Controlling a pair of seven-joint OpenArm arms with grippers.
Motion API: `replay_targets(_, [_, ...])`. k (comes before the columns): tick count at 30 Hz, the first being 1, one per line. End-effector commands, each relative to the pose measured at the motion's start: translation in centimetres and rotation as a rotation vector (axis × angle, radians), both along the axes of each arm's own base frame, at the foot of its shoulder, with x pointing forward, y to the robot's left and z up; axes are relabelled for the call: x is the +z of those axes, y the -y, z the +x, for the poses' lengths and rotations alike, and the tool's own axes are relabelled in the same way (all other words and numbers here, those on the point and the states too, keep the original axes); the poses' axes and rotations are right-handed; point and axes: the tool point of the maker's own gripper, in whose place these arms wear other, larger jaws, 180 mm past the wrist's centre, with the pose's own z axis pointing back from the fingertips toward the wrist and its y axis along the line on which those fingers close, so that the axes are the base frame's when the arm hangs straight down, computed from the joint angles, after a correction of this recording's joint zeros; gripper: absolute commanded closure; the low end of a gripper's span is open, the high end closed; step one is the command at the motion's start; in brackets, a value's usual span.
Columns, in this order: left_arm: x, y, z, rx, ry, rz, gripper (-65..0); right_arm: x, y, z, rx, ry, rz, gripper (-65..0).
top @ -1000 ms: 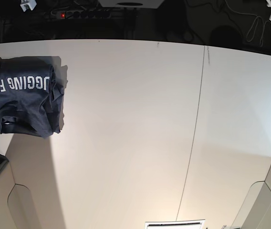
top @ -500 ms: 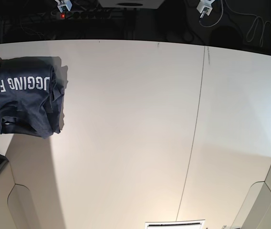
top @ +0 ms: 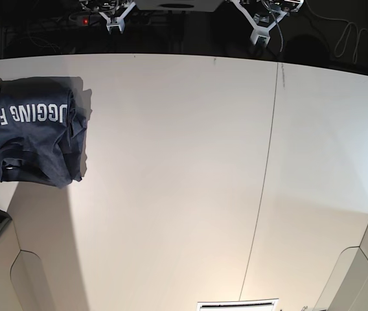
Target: Layout the t-shirt on the table in an organized manner, then fold the t-shirt properly
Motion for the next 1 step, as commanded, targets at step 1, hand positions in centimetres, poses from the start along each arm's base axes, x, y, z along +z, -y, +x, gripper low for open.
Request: replay_targets(1, [0.11, 0.07, 0.11, 0.002, 0.007, -0.008, 0.0, 0.04, -0.39, 0.51, -0.003, 0.014, 0.008, 0.0])
